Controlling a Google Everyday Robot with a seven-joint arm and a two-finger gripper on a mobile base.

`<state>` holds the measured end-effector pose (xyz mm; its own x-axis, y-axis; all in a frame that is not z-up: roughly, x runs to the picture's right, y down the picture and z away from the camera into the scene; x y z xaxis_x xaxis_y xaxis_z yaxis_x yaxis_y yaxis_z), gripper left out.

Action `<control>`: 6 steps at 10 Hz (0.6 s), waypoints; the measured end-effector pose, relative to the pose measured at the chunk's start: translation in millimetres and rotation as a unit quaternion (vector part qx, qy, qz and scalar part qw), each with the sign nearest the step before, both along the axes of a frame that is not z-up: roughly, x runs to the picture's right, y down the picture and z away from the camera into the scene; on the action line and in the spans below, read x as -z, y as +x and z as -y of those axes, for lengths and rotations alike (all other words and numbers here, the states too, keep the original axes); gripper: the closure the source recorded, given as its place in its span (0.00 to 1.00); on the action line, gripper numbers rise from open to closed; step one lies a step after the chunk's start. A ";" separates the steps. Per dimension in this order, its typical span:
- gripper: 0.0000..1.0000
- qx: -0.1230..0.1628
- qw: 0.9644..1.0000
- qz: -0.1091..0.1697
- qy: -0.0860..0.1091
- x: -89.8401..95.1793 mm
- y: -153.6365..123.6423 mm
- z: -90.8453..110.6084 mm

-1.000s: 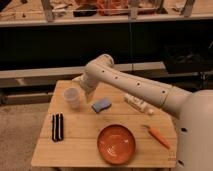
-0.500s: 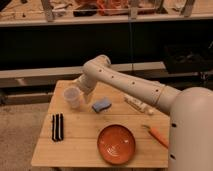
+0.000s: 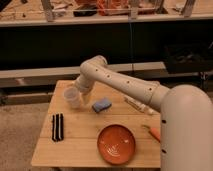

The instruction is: Place the ceramic cup in the ceramic bowl

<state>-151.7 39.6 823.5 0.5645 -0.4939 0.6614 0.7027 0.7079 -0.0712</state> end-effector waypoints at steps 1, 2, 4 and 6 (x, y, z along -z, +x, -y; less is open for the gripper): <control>0.20 0.005 1.000 0.000 -0.003 -4.3 -1.8 -2.1; 0.20 0.011 1.000 0.000 -0.006 -9.5 -5.4 -4.4; 0.20 0.021 1.000 0.001 -0.010 -16.5 -11.6 -8.0; 0.20 0.033 0.999 -0.004 -0.014 -24.4 -10.0 -7.7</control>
